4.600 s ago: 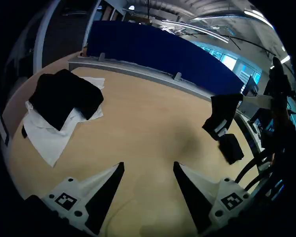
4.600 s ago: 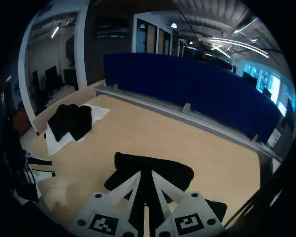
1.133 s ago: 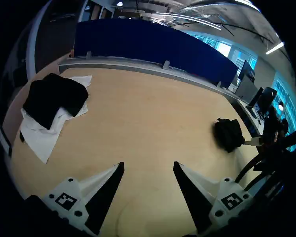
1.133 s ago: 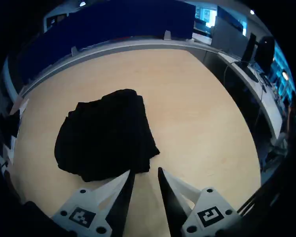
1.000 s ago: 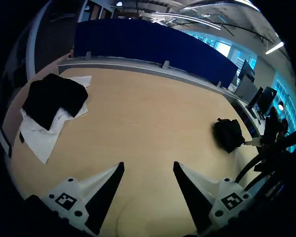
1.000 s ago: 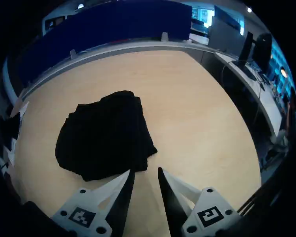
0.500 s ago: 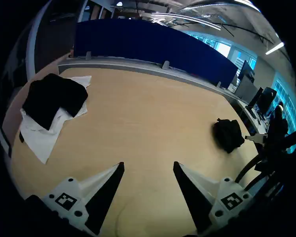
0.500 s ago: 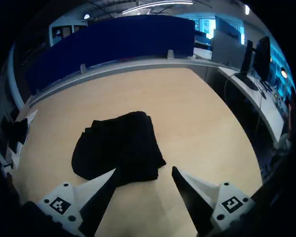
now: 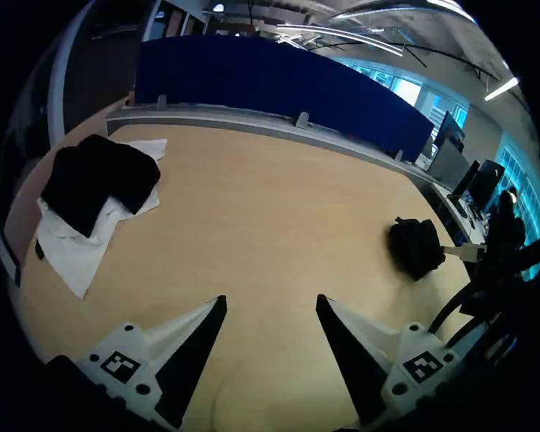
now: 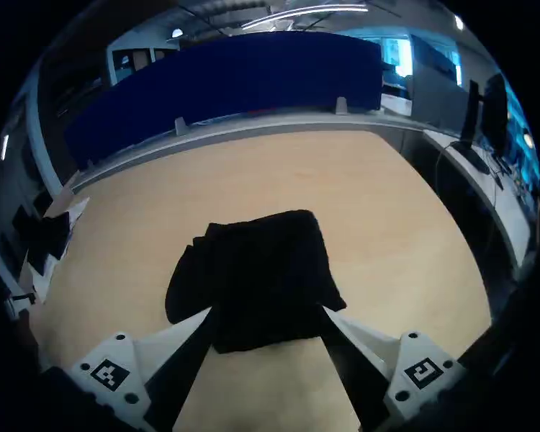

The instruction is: Fold towel

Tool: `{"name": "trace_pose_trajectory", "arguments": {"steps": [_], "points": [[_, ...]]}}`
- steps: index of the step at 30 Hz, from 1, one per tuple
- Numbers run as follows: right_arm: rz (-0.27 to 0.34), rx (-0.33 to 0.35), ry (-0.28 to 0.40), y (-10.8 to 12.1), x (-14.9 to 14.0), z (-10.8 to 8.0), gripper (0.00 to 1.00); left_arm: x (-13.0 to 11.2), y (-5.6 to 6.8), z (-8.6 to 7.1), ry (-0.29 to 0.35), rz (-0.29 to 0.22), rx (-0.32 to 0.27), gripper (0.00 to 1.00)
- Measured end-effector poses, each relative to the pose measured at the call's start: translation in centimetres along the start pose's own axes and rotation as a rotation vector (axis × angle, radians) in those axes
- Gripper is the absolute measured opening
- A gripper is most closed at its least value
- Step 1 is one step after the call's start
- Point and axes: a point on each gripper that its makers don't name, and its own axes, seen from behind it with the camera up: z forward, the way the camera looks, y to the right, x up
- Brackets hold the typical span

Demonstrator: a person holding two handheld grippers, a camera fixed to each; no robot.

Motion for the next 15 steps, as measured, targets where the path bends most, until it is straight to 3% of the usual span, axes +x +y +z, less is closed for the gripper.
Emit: {"name": "trace_pose_trajectory", "arguments": {"steps": [6, 15], "points": [[-0.039, 0.025, -0.047, -1.3, -1.7, 1.5, 1.00, -0.2, -0.3, 0.0, 0.000, -0.002, 0.004, 0.92], [-0.111, 0.029, -0.116, -1.0, -4.0, 3.0, 1.00, -0.2, -0.7, -0.1, 0.001, -0.008, 0.009, 0.92]]}}
